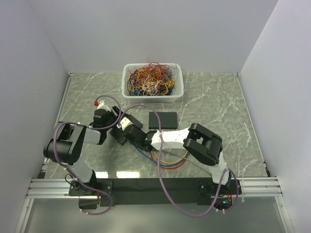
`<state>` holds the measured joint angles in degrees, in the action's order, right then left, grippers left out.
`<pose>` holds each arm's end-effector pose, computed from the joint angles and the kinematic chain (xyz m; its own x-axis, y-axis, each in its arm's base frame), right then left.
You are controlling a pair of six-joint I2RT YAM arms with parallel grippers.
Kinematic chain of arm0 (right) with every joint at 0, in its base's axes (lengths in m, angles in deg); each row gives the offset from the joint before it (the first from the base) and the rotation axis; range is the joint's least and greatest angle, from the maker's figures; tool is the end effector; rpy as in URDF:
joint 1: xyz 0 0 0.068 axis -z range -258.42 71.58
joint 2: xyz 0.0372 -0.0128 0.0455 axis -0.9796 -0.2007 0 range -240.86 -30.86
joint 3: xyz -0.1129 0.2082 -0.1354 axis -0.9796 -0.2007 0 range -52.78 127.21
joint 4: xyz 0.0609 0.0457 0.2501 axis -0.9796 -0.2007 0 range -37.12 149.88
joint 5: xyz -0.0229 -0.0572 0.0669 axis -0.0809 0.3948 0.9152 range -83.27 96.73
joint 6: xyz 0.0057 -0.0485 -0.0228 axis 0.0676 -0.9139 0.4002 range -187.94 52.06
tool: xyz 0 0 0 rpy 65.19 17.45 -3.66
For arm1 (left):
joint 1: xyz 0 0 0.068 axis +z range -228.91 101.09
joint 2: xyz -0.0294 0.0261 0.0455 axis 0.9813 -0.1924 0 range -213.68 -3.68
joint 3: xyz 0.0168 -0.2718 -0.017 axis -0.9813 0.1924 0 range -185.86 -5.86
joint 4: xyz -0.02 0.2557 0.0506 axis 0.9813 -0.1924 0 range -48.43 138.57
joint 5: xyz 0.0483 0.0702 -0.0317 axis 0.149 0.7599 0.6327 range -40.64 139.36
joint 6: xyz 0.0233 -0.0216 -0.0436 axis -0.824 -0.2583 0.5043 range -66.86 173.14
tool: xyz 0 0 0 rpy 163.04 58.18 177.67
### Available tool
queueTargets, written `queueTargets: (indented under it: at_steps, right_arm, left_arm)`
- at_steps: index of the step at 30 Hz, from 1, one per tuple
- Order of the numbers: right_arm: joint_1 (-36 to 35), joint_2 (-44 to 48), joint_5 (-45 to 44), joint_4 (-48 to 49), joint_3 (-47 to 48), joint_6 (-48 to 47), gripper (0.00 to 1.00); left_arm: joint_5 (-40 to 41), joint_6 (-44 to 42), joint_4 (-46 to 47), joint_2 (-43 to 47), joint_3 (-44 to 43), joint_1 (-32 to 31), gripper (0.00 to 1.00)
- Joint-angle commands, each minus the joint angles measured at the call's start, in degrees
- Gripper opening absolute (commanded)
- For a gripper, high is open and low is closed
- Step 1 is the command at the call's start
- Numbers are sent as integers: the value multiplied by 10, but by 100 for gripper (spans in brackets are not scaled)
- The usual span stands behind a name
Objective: Insert the plug into the switch port
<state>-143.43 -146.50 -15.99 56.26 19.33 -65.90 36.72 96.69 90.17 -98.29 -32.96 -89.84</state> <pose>0.1924 0.3802 0.1480 -0.3354 -0.6416 -0.6898 -0.7136 0.6511 -0.2586 0.2813 -0.0623 0.1257 -0.5717 -0.5742 -0.5860 -0.0214 0.7245 -0.6890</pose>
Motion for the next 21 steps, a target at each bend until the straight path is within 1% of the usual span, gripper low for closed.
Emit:
queueTargets:
  at_steps: [1,9,14,21]
  right_arm:
    - [-1,-14,21,121,41,19,0]
    - [1,-21,29,133,51,19,0]
    - [5,-6,64,193,18,10,0]
    - [10,1,98,281,-1,-13,0]
  left_arm:
    - [-77,53,-116,-22,49,-49,69]
    - [-81,62,-89,-26,79,-55,68]
    - [-87,57,-75,-27,92,-58,68]
    - [-96,49,-61,-31,103,-62,68]
